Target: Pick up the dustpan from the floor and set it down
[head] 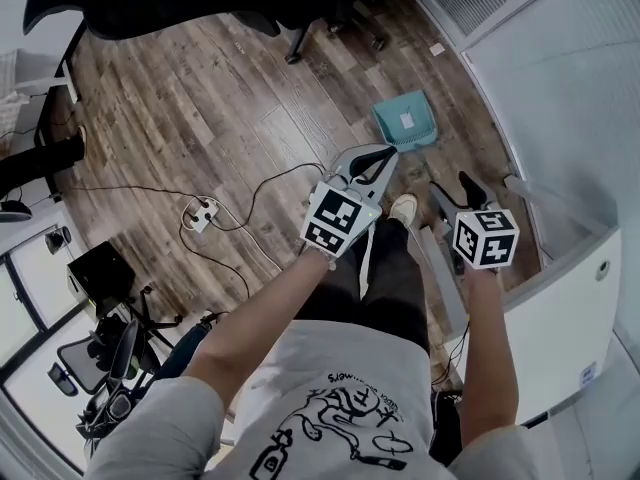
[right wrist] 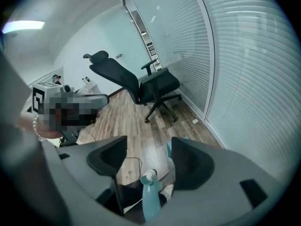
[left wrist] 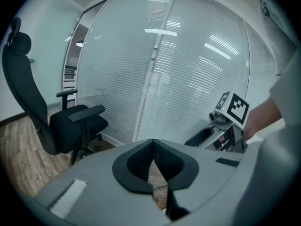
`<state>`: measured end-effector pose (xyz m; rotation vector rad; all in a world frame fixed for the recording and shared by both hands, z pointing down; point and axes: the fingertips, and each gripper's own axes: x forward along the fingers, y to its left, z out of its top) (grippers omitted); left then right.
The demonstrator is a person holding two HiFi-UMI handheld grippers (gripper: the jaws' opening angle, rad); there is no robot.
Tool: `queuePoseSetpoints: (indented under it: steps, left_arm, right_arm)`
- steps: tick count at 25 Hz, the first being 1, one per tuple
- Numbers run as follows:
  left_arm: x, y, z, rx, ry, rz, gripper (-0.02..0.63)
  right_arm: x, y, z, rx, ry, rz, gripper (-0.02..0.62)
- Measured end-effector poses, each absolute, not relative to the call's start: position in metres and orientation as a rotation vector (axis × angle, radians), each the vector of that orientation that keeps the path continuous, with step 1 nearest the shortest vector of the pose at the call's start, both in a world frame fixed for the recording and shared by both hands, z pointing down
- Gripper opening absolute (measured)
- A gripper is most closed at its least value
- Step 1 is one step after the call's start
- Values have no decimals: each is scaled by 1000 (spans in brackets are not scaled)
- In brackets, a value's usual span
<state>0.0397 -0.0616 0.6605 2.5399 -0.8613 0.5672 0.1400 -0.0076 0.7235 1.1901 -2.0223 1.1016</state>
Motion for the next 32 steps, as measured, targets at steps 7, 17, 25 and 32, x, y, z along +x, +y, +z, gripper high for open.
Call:
queuePoseSetpoints:
  steps: [7,17,25,32]
  left_arm:
    - [39,-64,608,2566,-878,505,-6]
    - [27,-68,480,2617,-899,393,-6]
    - [22,-67,373,2729,-918,265,-6]
    - [13,-63,284,2834,-977,109,-6]
  right_arm:
    - [137,-24,644,1242,-2134,967,273]
    - [118,-39,481,1320,-2302,661,228]
    - [107,-38,366,1425,-2419,476,126]
    - [112,-28,273,1531,-2465,264,83]
